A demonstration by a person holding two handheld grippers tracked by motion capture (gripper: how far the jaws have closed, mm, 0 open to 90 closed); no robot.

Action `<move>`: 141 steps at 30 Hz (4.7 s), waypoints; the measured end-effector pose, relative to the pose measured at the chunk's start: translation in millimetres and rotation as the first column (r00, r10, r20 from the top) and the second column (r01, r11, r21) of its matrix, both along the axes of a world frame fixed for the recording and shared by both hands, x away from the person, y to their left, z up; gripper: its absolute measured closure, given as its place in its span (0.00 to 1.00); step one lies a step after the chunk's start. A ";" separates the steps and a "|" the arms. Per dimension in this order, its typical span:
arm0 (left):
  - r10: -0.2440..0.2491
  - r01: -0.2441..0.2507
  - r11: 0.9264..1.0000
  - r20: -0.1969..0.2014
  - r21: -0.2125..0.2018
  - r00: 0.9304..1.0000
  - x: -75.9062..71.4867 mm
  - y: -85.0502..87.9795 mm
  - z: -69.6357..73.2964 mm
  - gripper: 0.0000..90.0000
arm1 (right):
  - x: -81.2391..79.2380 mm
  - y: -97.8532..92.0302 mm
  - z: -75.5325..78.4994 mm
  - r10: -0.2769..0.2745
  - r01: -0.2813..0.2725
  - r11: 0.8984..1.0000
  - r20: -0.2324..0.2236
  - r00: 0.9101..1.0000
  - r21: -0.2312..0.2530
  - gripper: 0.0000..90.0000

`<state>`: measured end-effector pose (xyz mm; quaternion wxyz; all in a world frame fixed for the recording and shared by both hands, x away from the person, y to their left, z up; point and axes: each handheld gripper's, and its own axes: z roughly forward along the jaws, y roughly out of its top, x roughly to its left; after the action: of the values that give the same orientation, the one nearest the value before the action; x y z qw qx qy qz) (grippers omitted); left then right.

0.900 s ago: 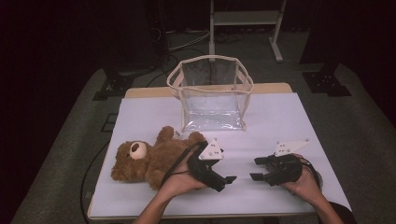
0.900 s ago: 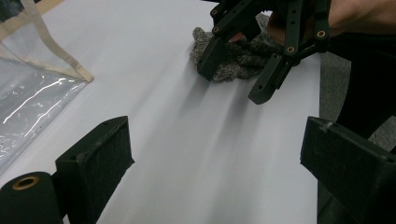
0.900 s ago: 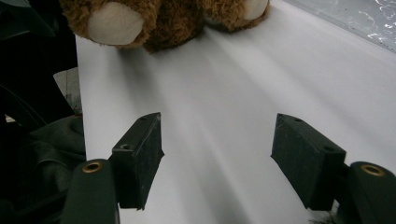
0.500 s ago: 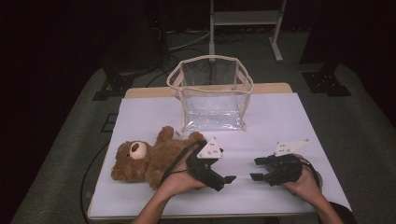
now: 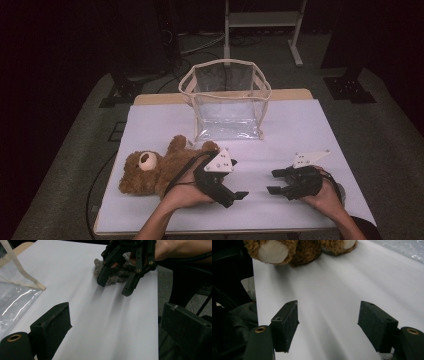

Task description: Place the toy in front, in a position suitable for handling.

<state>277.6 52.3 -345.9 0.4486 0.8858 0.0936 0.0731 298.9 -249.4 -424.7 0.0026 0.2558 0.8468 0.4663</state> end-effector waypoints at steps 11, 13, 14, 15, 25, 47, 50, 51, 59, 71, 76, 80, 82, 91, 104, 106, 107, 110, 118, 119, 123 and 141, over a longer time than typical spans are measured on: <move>-0.041 0.041 0.999 0.030 -0.005 0.999 1.5 32.5 19.9 0.10 | -1.0 -0.2 0.1 -0.003 0.003 1.000 -0.002 1.000 -0.001 0.34; -0.036 0.036 0.999 0.036 -0.001 0.999 2.3 40.5 22.0 0.10 | -0.9 0.3 -0.1 0.000 0.000 1.000 -0.001 1.000 -0.002 0.34; -0.033 0.033 0.999 0.039 0.001 0.999 2.6 44.6 23.0 0.10 | -0.9 0.6 -0.1 0.000 0.000 1.000 -0.002 1.000 -0.001 0.34; -0.025 0.025 1.000 0.039 -0.001 0.999 2.8 49.9 24.1 0.10 | -0.9 1.0 -0.2 0.001 -0.001 1.000 -0.003 1.000 0.000 0.34; 0.046 -0.047 0.999 0.058 0.022 0.997 3.5 88.5 29.7 0.09 | -0.6 12.3 3.4 0.043 -0.042 0.999 -0.010 0.999 0.017 0.34; 0.121 -0.124 0.992 0.091 0.024 0.989 -1.3 136.5 34.9 0.09 | 20.3 128.3 56.0 0.310 -0.310 0.950 0.027 0.950 0.015 0.34; 0.130 -0.133 0.991 0.094 0.025 0.987 -2.1 141.9 35.6 0.09 | 22.6 144.1 56.9 0.334 -0.334 0.943 0.024 0.942 0.006 0.34; 0.133 -0.135 0.990 0.095 0.025 0.987 -2.3 143.7 35.8 0.09 | 23.7 149.4 56.3 0.338 -0.338 0.941 0.022 0.941 0.003 0.34; 0.153 -0.157 0.987 0.098 0.031 0.983 -2.7 157.3 35.9 0.09 | 28.8 173.8 37.8 0.326 -0.327 0.942 -0.022 0.945 -0.072 0.39; 0.191 -0.197 0.979 0.109 0.049 0.975 -5.8 183.9 29.1 0.10 | 23.0 176.6 16.3 0.330 -0.336 0.932 -0.071 0.941 -0.133 0.68; 0.201 -0.208 0.976 0.104 0.061 0.974 -6.3 197.1 20.7 0.10 | 19.0 176.3 9.7 0.342 -0.351 0.925 -0.083 0.936 -0.145 0.71; 0.195 -0.203 0.977 0.101 0.067 0.975 -5.3 206.6 12.8 0.10 | 19.1 174.8 7.1 0.344 -0.354 0.926 -0.096 0.934 -0.131 0.72; 0.188 -0.195 0.979 0.104 0.066 0.977 -4.0 212.3 6.9 0.10 | 18.9 174.0 6.3 0.344 -0.354 0.926 -0.099 0.934 -0.128 0.72; 0.160 -0.165 0.986 0.108 0.035 0.981 5.8 231.4 -16.5 0.10 | 18.1 171.9 3.6 0.347 -0.358 0.926 -0.104 0.932 -0.119 0.73; 0.188 -0.199 0.975 0.112 0.101 0.976 15.4 230.4 -38.9 0.16 | 18.7 173.5 3.1 0.351 -0.361 0.927 -0.108 0.930 -0.103 0.73; 0.201 -0.212 0.973 0.116 0.090 0.973 15.7 231.8 -38.8 0.22 | 18.8 174.3 3.1 0.352 -0.362 0.926 -0.106 0.930 -0.103 0.73; 0.207 -0.218 0.972 0.117 0.084 0.971 15.7 232.8 -39.3 0.25 | 19.1 174.2 3.0 0.351 -0.362 0.927 -0.106 0.930 -0.102 0.73; 0.223 -0.233 0.969 0.121 0.080 0.967 14.7 234.3 -40.5 0.31 | 20.0 174.1 2.8 0.349 -0.359 0.929 -0.109 0.931 -0.092 0.73; 0.242 -0.255 0.964 0.147 0.077 0.959 10.9 232.7 -38.8 0.36 | 19.3 175.1 6.1 0.348 -0.359 0.931 -0.128 0.929 -0.073 0.77; 0.238 -0.252 0.964 0.151 0.080 0.959 11.4 232.8 -38.0 0.37 | 19.6 175.1 6.8 0.349 -0.360 0.930 -0.131 0.928 -0.072 0.79; 0.238 -0.250 0.966 0.156 0.068 0.959 12.0 232.4 -35.5 0.37 | 21.1 175.3 9.1 0.353 -0.365 0.928 -0.139 0.925 -0.071 0.83; 0.214 -0.227 0.973 0.188 0.050 0.959 10.1 223.4 -13.6 0.38 | 20.1 163.7 38.1 0.369 -0.376 0.926 -0.114 0.922 -0.046 0.92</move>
<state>287.7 275.7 -359.5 0.4125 0.8749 0.1479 0.2060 318.9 -85.7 -386.6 -0.1213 0.1139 0.8942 0.4156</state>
